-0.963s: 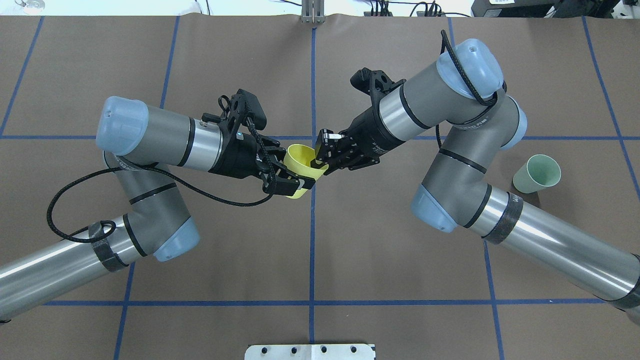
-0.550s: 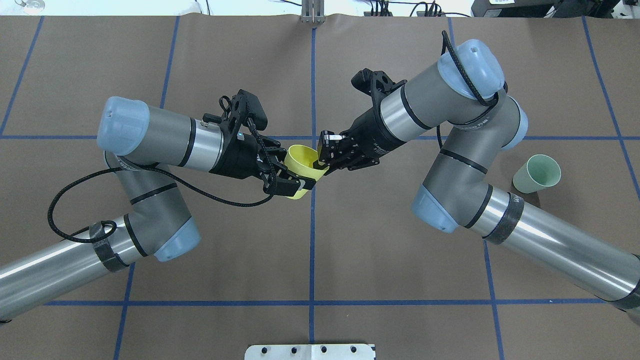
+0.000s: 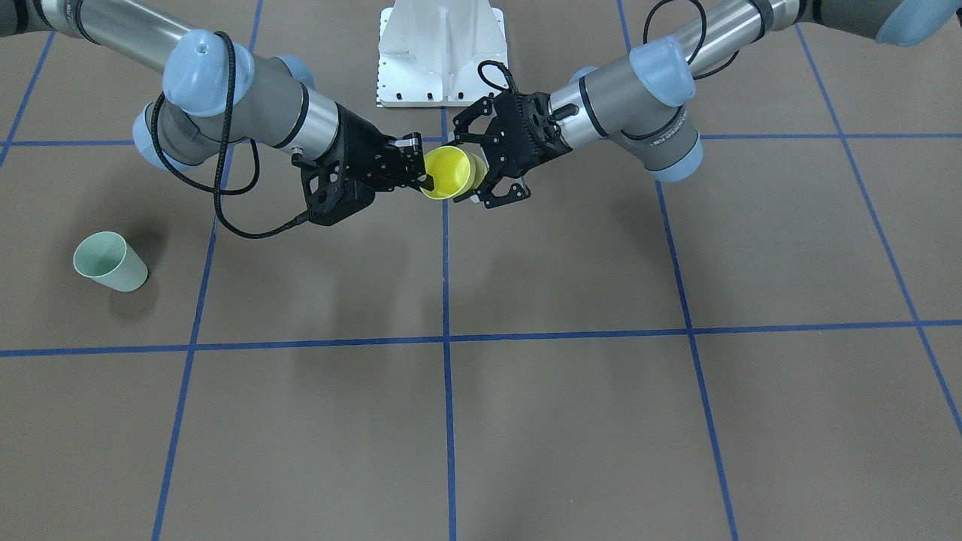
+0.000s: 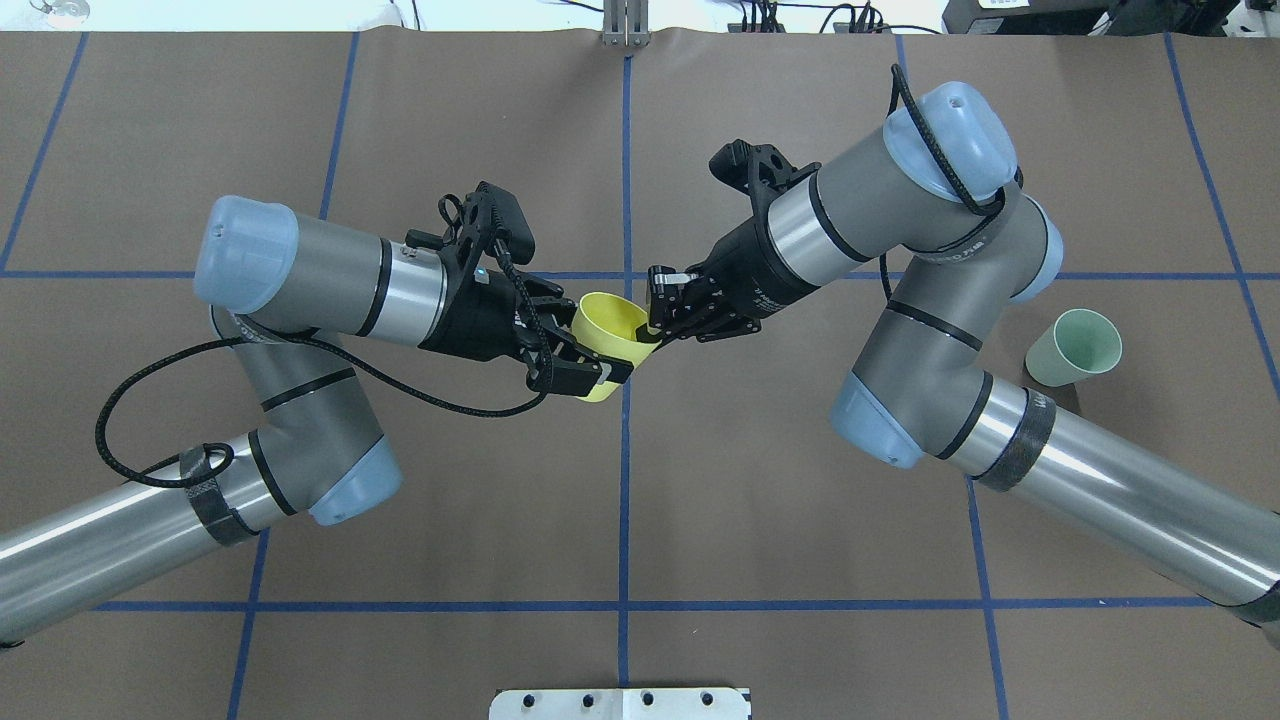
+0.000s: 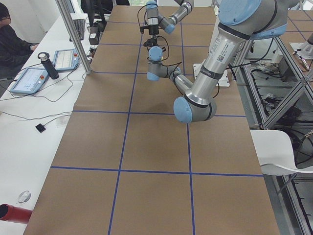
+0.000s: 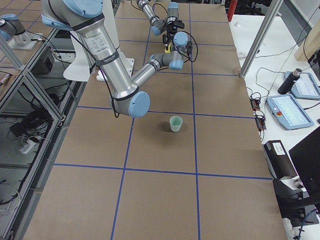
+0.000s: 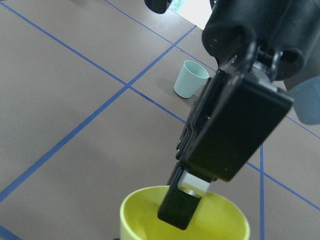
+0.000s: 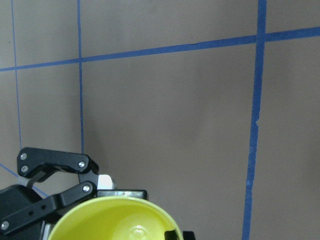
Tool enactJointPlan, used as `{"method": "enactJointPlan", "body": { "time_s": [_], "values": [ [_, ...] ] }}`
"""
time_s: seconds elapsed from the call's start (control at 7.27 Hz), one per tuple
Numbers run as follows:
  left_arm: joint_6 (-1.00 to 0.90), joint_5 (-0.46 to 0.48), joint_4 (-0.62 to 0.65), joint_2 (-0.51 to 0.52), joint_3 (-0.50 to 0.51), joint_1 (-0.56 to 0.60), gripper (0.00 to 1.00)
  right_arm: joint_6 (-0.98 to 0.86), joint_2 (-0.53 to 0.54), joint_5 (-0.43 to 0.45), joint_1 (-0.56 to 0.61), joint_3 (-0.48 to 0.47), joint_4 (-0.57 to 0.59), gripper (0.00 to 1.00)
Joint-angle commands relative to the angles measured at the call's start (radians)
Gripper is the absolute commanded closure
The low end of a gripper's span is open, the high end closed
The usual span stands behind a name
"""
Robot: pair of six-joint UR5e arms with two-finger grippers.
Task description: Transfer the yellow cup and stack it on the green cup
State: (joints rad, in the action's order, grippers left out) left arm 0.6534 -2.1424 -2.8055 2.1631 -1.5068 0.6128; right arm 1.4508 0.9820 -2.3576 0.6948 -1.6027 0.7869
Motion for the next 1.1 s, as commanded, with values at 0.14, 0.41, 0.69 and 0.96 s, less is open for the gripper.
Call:
{"method": "enactJointPlan", "body": {
  "time_s": [0.14,0.41,0.69,0.96],
  "values": [
    [0.009,0.001,0.003,-0.005,0.0,0.001,0.01,-0.004,0.026,0.0,-0.001,-0.025,0.0,1.0],
    [0.105,-0.002,0.0,-0.002,-0.009,0.001,0.0,-0.001,0.026,0.001,-0.001,-0.025,0.0,1.0],
    [0.112,-0.004,0.0,-0.002,-0.013,0.001,0.0,0.0,0.033,0.0,0.005,-0.033,0.0,1.0],
    [0.127,-0.004,0.0,-0.002,-0.021,0.002,0.0,-0.001,0.046,-0.002,0.055,-0.031,0.02,1.0]
  ]
}}
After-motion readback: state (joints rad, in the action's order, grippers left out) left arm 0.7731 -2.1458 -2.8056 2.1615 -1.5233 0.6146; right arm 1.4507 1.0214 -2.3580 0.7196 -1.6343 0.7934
